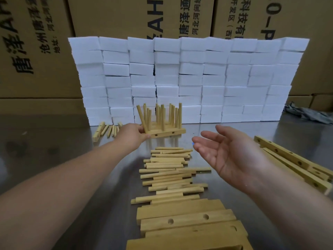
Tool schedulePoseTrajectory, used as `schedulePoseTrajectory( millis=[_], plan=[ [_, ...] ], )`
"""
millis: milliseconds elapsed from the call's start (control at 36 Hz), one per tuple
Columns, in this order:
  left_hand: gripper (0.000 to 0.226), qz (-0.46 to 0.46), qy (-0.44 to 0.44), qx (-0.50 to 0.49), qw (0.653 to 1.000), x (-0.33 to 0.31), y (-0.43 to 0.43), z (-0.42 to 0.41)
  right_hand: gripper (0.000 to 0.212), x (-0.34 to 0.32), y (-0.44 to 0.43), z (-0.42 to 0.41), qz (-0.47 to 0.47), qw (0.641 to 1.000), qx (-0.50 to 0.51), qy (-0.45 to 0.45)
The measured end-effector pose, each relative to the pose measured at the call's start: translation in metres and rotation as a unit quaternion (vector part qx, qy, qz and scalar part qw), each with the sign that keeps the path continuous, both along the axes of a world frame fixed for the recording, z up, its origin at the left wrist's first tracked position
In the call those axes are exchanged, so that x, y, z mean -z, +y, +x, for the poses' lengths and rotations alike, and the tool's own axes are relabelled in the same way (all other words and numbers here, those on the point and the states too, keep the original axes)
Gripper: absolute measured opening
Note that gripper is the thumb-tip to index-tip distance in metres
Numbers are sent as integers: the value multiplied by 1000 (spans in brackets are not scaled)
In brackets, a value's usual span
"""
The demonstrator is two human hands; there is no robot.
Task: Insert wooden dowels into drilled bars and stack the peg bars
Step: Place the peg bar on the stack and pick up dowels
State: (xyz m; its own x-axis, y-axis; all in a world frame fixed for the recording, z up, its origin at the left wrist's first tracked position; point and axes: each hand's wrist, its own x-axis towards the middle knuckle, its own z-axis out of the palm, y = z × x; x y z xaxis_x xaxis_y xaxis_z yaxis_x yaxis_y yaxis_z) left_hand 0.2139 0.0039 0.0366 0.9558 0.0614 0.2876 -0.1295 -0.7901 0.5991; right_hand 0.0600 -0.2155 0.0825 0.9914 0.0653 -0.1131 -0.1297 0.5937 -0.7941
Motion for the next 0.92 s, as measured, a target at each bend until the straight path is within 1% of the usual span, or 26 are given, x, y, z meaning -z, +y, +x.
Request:
schedulePoseTrajectory(
  millis=[83,250,444,694,778,861,917],
  plan=[
    [18,48,13,-9,999,17,-3,14,25,2,1,1,-8,1000,-2,-1],
    [24,105,11,-32,994,29,-11,35,21,4,0,3,-21,1000,2,-4],
    [23,127,17,-57,990,30,-14,54,20,4,-3,5,-31,999,-1,-18],
    [25,129,23,-95,987,30,-16,62,20,5,0,3,-57,998,-13,-19],
    [22,123,12,-108,986,29,-18,58,21,6,0,3,-70,997,-21,-23],
    [16,95,-14,-129,987,24,-20,48,21,8,0,3,-84,996,-19,-29],
    [16,78,-23,-125,989,19,-22,38,21,6,0,2,-89,995,-19,-31]
  ],
)
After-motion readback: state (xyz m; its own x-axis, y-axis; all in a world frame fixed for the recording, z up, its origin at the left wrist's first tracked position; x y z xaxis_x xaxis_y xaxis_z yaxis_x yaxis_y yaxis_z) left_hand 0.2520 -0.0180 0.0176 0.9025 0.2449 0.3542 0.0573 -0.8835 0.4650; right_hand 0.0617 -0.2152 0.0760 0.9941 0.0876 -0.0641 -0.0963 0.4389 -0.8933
